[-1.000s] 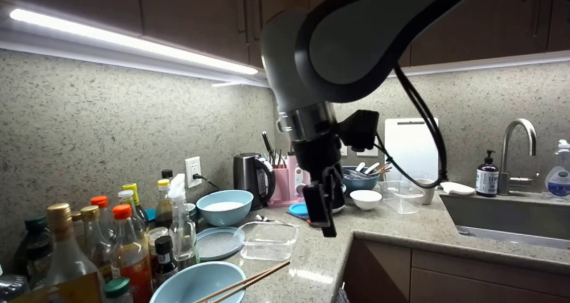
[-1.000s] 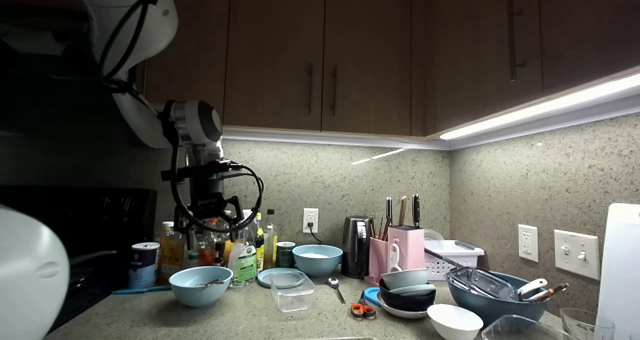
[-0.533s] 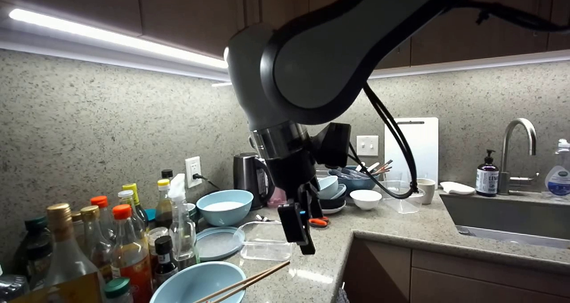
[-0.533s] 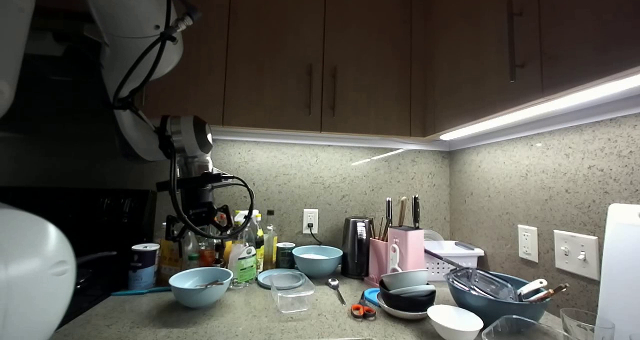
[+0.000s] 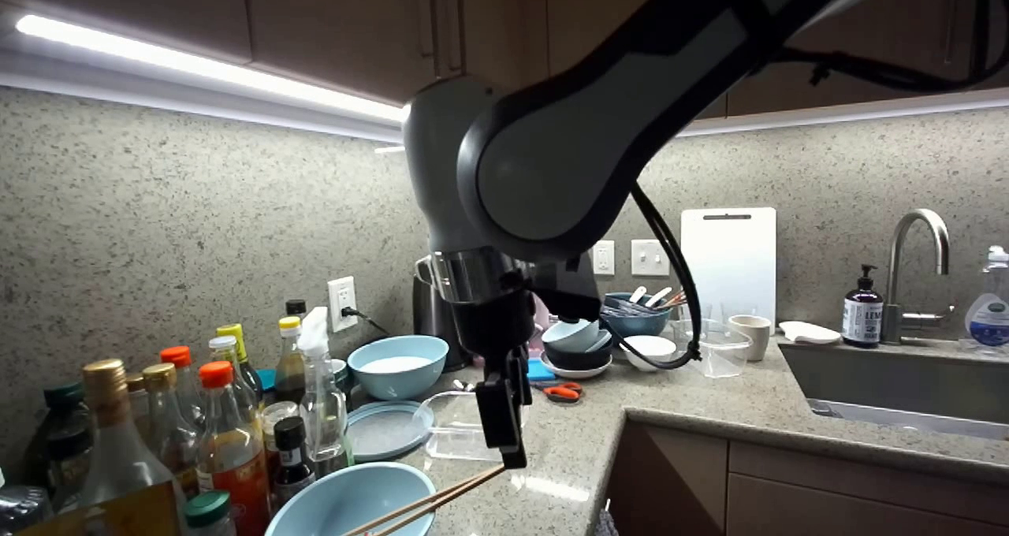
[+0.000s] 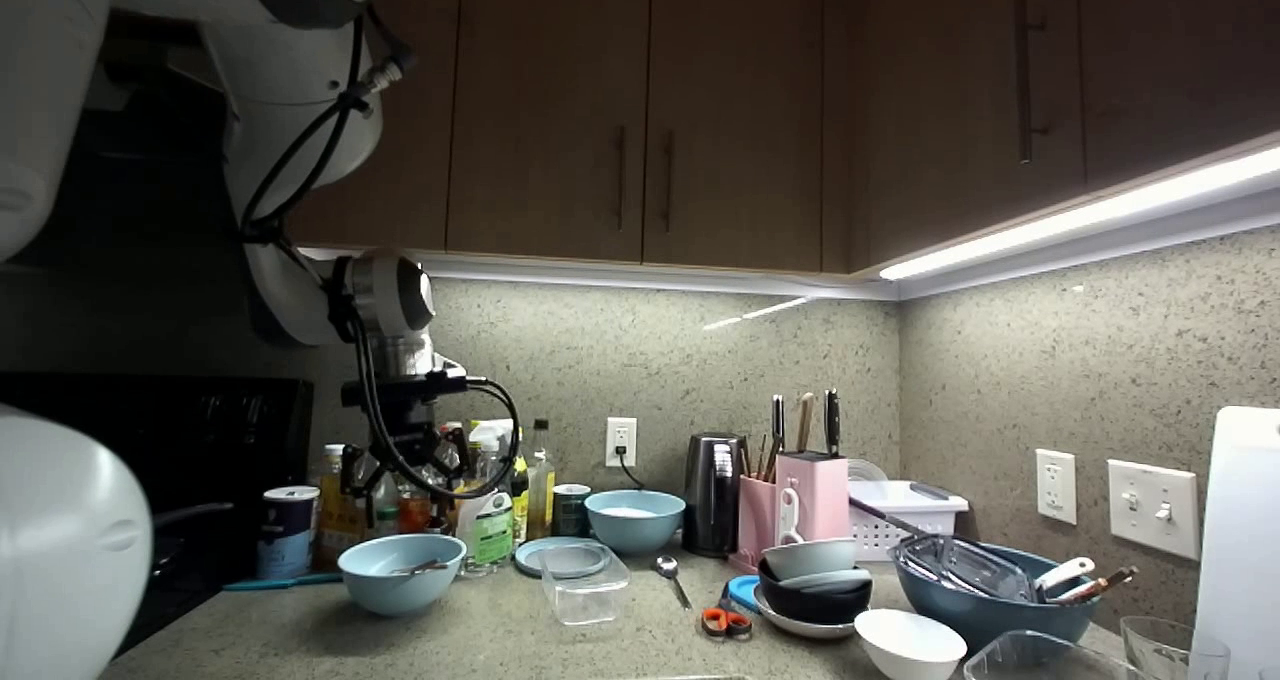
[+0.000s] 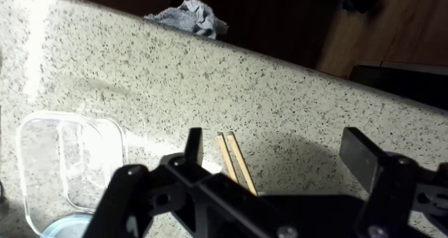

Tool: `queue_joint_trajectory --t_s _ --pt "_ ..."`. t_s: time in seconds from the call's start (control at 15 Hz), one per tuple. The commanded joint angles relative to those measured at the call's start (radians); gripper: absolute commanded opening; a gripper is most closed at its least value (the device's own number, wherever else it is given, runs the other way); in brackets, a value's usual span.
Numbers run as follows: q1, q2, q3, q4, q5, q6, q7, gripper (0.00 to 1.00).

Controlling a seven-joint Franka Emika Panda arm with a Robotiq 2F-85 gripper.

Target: Move the chopsticks to the glass bowl on the far right.

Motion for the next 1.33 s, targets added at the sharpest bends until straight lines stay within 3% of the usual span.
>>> queue_joint_trajectory --t_s 0.0,0.47,0.93,1.0,1.07,1.27 --pt "-0.006 0.091 -0.015 0.042 -0.019 0.069 -0.141 1.00" --pt "0.000 0.247 -0.017 0.179 -0.056 0.049 -0.369 1.00" --pt "-0.006 0.337 -0.019 0.260 -0.047 0.020 -0.448 1.00" --pt "-0.006 0.345 -0.020 0.265 -0.046 0.014 -0.448 0.93" --pt "-0.006 0.351 -0.021 0.271 -0.046 0.010 -0.447 0.73" --pt "-0.002 0.367 -0.026 0.284 -0.054 0.004 -0.438 0.53"
